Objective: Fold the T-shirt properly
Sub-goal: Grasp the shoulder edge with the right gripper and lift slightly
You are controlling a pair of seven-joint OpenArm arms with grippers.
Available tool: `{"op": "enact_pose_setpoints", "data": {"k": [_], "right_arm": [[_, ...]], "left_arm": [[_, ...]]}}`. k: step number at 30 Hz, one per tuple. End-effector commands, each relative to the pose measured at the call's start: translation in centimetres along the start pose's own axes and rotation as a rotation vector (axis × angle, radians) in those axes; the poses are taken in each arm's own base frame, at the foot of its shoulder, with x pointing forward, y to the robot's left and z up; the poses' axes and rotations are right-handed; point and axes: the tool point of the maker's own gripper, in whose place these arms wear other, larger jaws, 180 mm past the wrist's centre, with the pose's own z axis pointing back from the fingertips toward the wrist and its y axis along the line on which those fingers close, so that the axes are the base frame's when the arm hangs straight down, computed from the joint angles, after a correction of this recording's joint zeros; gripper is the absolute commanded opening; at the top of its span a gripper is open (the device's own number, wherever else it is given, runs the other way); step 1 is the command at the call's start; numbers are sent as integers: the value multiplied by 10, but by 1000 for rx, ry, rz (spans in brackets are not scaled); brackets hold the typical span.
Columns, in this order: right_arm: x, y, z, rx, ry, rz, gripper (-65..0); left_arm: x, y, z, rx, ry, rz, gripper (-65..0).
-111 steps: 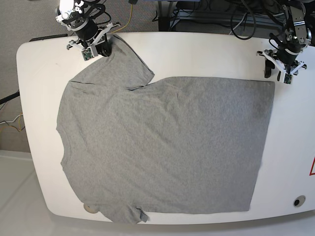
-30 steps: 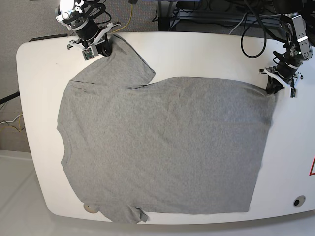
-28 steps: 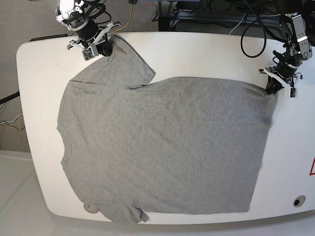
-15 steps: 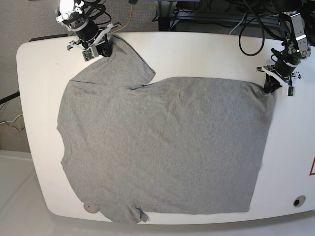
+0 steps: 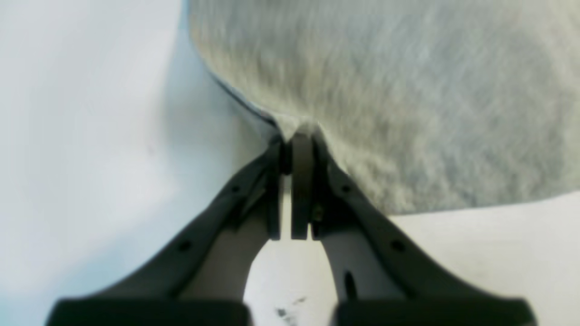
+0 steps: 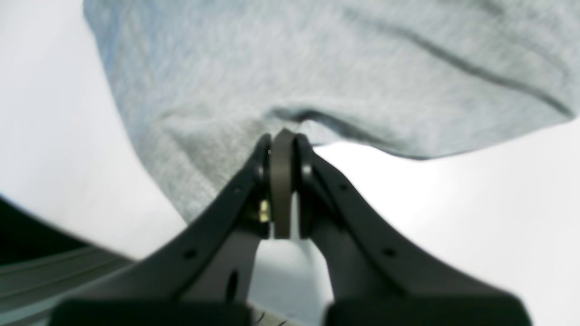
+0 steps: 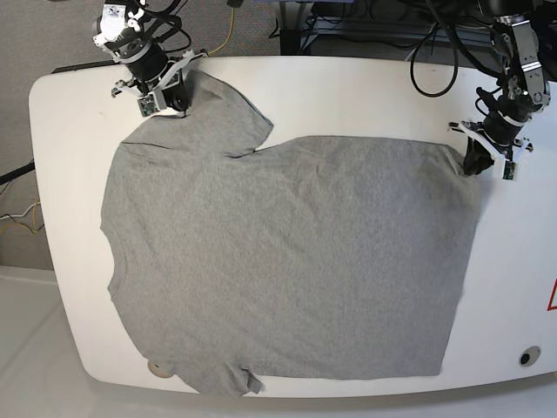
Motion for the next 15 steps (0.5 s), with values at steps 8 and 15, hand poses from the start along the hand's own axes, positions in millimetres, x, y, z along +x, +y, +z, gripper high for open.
{"op": "enact_pose_setpoints", "data": {"k": [8,15], "right_arm": [[-5,6,12,8,-3,-8,-650],[-18,14,27,16,29,-5,-650]], "left_arm": [[13,-2,28,-12,-48,-59,-650],[4,-12,44,-65,-29,-95,-650]]}}
